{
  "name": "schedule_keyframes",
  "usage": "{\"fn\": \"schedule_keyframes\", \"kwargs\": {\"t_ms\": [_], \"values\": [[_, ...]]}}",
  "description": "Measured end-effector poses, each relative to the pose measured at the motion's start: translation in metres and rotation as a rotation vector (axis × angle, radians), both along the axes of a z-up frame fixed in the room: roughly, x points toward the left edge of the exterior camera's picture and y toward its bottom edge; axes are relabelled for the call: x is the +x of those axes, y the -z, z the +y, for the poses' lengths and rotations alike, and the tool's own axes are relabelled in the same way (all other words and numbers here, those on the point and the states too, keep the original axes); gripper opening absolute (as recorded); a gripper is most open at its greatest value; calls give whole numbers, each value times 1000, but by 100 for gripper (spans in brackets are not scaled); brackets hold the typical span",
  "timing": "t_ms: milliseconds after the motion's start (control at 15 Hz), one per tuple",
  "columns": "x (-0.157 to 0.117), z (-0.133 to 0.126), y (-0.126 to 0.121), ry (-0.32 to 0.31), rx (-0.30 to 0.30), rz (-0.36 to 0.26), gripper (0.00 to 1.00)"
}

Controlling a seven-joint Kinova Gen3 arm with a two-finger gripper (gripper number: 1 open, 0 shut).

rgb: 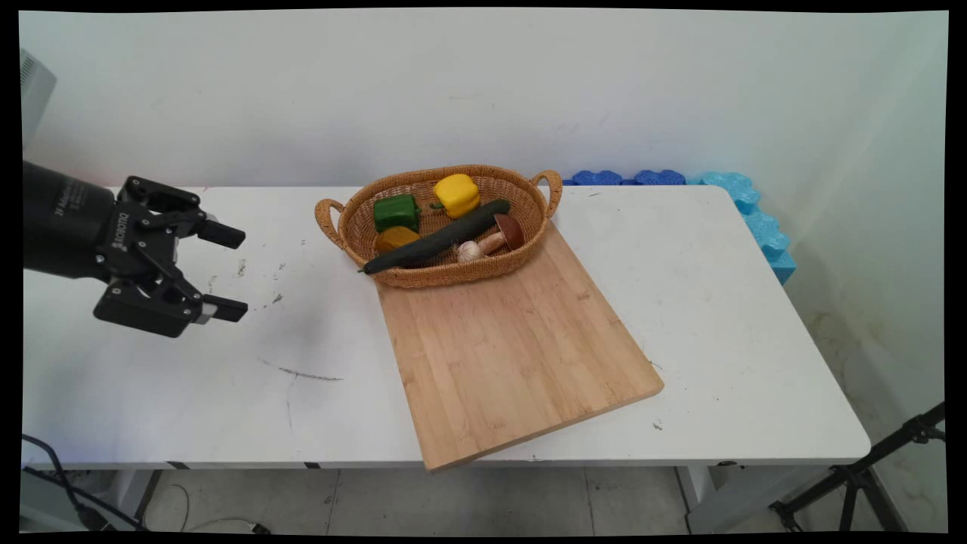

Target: Pick up the cucumber from the vegetable basket

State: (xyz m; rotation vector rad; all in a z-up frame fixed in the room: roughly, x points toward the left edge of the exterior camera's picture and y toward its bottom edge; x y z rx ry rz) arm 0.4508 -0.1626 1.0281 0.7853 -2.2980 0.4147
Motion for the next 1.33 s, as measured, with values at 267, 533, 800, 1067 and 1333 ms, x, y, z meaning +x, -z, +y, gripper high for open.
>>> {"fn": "schedule_keyframes", "kwargs": {"t_ms": [267,533,800,1067,1333], "values": [[-4,-4,1,-9,1,-9,100],[-9,-14,1,-5,11,-14,100],[-16,-38,-2,-5,38,-9,100],[-28,-74,-10,-29,79,-15,100],[-44,-116,-19,-73,121,-22,100]]}}
